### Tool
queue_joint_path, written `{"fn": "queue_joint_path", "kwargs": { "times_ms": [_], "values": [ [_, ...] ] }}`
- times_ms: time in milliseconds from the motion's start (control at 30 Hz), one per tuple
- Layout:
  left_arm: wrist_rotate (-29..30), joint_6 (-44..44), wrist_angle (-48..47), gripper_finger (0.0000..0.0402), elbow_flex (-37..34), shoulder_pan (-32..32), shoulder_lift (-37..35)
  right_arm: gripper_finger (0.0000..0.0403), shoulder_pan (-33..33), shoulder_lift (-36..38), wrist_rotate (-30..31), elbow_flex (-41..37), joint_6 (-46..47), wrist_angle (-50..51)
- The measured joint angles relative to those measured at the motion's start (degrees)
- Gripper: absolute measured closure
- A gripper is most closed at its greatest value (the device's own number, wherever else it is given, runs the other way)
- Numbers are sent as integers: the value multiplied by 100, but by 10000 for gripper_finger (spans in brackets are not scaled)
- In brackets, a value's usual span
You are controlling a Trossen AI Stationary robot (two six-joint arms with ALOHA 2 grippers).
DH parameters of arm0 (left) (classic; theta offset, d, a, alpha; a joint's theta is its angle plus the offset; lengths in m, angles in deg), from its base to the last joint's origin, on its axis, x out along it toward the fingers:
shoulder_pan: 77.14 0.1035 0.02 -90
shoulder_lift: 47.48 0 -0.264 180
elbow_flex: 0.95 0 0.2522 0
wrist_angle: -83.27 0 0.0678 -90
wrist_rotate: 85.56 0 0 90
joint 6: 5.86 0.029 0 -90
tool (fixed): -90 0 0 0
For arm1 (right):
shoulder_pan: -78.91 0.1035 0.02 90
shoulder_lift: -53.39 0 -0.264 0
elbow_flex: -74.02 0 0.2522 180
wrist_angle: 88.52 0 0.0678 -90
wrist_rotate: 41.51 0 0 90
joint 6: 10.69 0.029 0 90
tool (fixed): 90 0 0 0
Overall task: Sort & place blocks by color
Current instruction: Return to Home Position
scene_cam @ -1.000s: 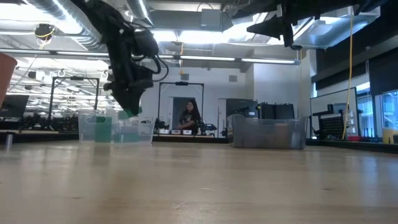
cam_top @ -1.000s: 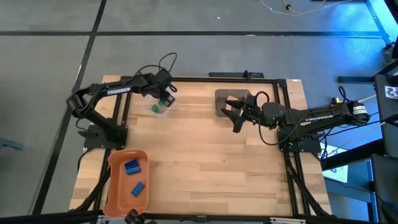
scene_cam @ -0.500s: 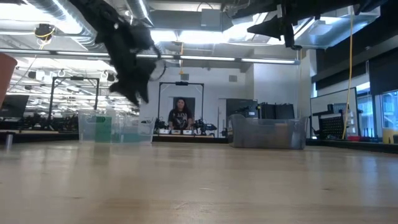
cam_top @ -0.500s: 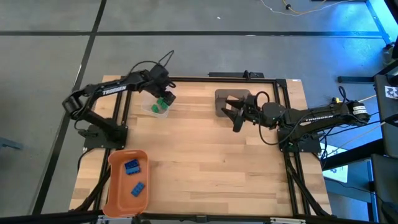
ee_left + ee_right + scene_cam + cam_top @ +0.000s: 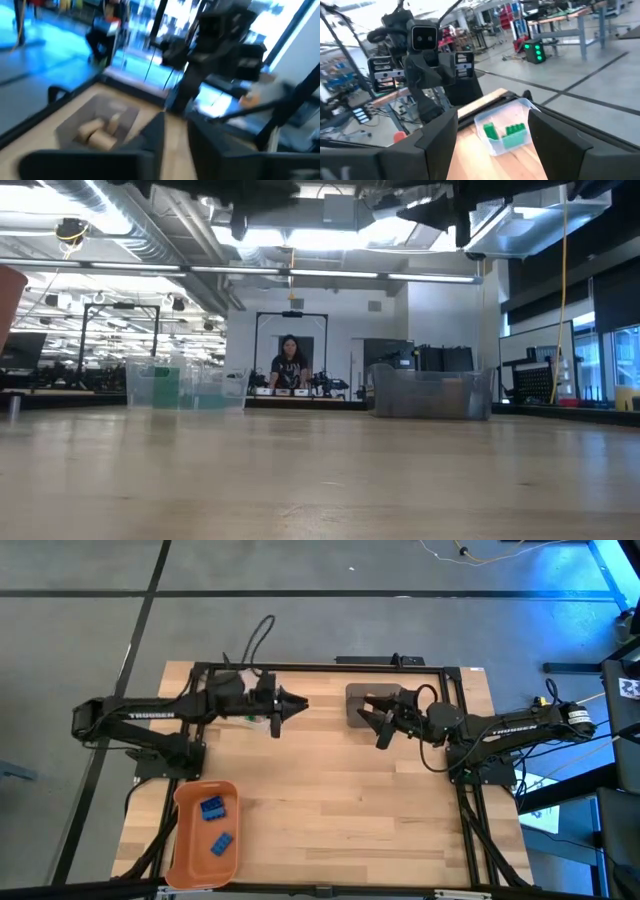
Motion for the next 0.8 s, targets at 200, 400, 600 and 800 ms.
{"fn": "queue_joint_path", "kwargs": {
  "times_ms": [200, 400, 600, 800],
  "values": [
    [164, -435, 1406, 395, -784, -454, -446, 159, 0, 115, -478, 2, -153, -46],
    [197, -461, 1542, 401, -1543, -621, -1231, 159, 2, 118, -943, 2, -153, -24],
    [272, -451, 1554, 401, -2425, -388, -2475, 159, 2, 118, -946, 2, -121, -6],
    [377, -650, 1591, 401, -3266, -384, -3619, 159, 2, 118, -946, 2, -124, -3]
  ]
}}
